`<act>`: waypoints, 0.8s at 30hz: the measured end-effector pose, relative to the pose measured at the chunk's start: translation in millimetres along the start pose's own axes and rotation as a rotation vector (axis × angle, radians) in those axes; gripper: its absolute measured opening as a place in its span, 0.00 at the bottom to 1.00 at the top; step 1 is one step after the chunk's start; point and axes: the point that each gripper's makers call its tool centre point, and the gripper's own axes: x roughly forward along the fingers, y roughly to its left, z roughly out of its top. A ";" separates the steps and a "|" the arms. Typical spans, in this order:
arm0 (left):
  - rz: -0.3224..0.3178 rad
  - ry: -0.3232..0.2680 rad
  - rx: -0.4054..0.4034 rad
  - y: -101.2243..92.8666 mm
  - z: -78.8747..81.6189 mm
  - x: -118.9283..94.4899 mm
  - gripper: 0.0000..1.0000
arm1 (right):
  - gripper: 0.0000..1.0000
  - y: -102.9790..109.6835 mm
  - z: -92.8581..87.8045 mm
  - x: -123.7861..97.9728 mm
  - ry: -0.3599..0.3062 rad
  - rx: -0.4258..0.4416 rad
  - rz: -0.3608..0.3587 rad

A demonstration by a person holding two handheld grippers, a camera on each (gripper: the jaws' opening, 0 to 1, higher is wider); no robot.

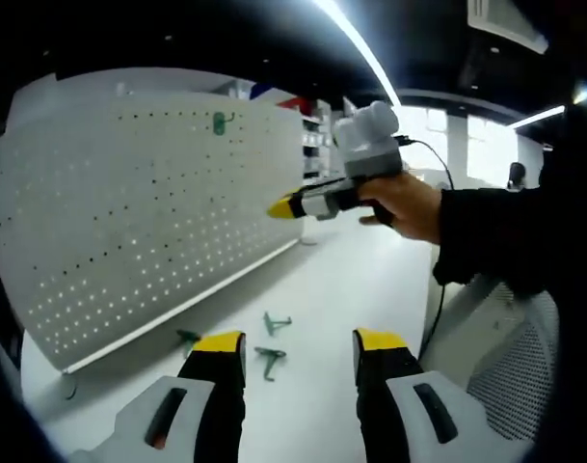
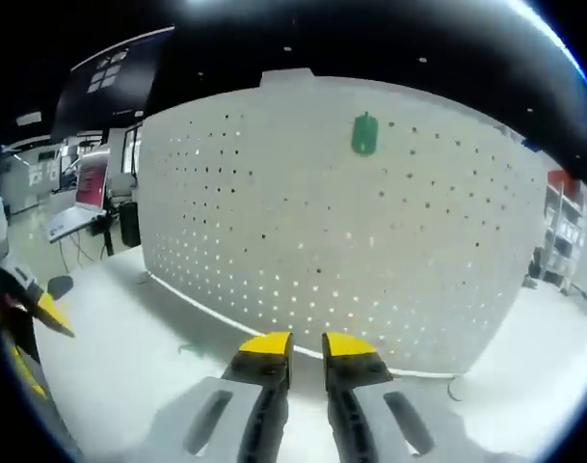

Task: Insert the hook assembly into the mounting plate slot until the hook locks in place.

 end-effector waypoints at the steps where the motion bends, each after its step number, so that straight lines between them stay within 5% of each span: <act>1: 0.000 0.000 0.002 0.0 0.2 0.0 0.45 | 0.10 7.0 -8.0 -0.4 0.016 -0.006 0.018; 5: 0.004 0.001 0.005 0.5 0.4 -0.4 0.45 | 0.10 33.3 -34.5 2.2 0.102 -0.043 0.102; 8: 0.011 -0.004 0.011 2.1 1.9 -1.6 0.45 | 0.10 49.9 -35.1 5.9 0.104 -0.052 0.153; 12: 0.024 -0.004 0.011 5.1 1.5 -3.5 0.45 | 0.10 79.8 -60.2 6.3 0.216 -0.060 0.276; 17: 0.034 -0.002 0.016 6.6 0.8 -4.7 0.45 | 0.10 91.7 -71.0 5.5 0.258 -0.056 0.322; 24: 0.031 0.015 0.019 6.1 -3.1 -2.9 0.45 | 0.09 120.6 -104.2 -1.7 0.396 -0.085 0.444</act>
